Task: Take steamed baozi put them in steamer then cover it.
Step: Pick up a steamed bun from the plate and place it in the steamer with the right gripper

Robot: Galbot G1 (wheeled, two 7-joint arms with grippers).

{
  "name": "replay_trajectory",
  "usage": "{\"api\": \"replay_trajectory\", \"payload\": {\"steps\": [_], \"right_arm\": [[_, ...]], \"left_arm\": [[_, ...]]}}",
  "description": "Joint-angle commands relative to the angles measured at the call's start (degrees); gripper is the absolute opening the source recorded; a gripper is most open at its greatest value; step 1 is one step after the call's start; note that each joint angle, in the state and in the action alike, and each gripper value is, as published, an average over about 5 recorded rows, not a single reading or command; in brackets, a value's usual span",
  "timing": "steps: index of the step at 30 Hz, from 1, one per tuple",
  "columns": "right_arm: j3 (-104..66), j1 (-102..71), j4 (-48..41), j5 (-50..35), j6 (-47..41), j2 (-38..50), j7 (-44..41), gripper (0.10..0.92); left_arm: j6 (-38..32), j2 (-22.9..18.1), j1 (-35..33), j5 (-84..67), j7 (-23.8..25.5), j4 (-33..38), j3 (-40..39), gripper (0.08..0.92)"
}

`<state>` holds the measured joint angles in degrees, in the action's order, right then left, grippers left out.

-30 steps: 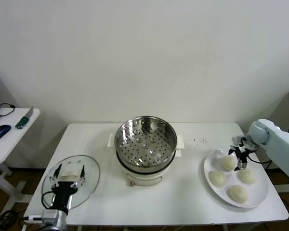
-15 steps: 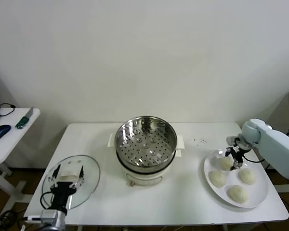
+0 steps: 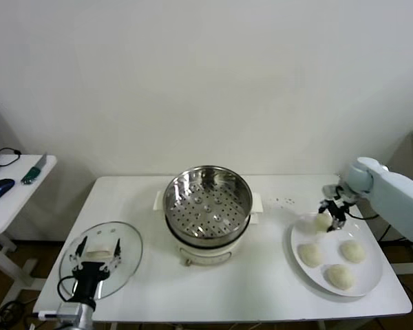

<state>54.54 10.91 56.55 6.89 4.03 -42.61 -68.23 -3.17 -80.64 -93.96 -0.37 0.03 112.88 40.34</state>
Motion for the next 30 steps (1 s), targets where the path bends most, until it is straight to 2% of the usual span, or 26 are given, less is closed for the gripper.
{"api": "replay_trajectory", "payload": {"steps": [1, 11, 22, 30], "right_arm": [[17.9, 22.4, 6.8, -6.2, 6.6, -3.9, -1.1, 0.662], [25.0, 35.1, 5.8, -6.8, 20.0, -20.3, -1.6, 0.674], [16.9, 25.4, 4.2, 9.5, 29.5, -34.4, 0.7, 0.679], [13.8, 18.8, 0.8, 20.9, 34.2, -39.1, 3.8, 0.686]], "left_arm": [[0.1, -0.1, -0.6, 0.1, 0.1, 0.7, -0.1, 0.823], [-0.2, 0.0, -1.9, 0.1, 0.1, 0.8, -0.3, 0.823], [-0.1, 0.6, -2.3, -0.2, 0.1, 1.0, -0.1, 0.823], [0.0, 1.3, -2.4, -1.7, 0.1, 1.1, 0.7, 0.823]]}}
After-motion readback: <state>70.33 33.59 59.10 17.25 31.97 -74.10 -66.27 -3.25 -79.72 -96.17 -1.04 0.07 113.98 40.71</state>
